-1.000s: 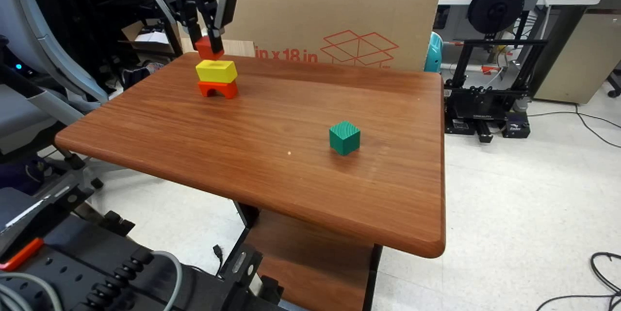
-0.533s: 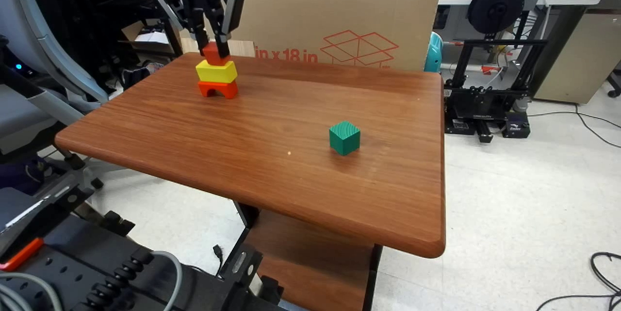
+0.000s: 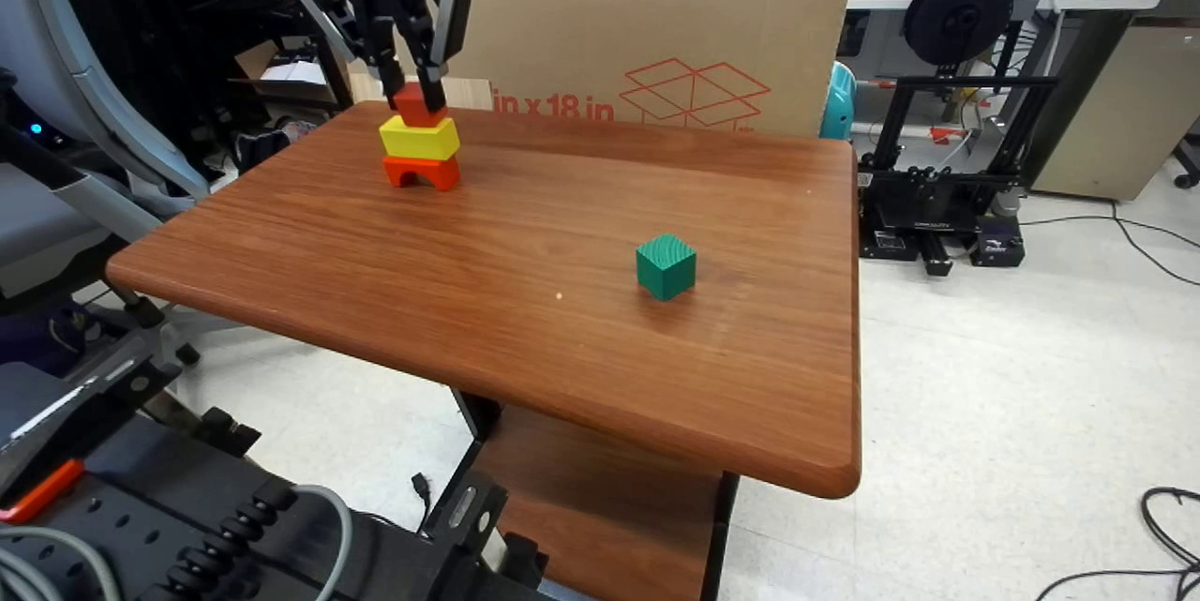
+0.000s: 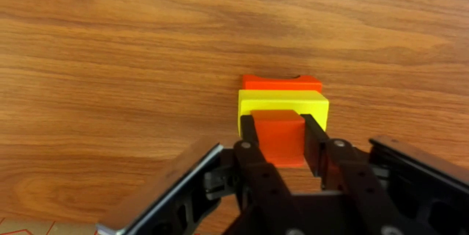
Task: Put the orange block on top of the block tower
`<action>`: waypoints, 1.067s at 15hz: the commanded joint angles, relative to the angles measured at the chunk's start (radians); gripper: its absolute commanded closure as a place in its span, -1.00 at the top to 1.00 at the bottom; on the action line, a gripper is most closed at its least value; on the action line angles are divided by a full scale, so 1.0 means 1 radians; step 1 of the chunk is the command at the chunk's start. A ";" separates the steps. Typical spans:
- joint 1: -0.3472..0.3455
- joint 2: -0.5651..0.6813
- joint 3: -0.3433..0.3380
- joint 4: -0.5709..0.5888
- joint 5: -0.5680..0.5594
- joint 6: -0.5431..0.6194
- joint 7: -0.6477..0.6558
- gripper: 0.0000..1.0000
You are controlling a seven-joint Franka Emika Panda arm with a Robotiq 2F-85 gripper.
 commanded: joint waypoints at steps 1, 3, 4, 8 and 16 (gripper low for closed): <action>0.015 -0.009 -0.010 -0.012 -0.017 0.009 0.005 -0.71; 0.012 -0.017 -0.010 -0.018 -0.015 0.007 0.003 0.19; 0.009 -0.021 -0.009 -0.023 -0.011 0.002 0.001 0.31; -0.016 -0.073 -0.003 -0.075 0.017 0.002 -0.022 0.93; -0.117 -0.266 -0.076 -0.236 0.012 -0.063 -0.066 1.00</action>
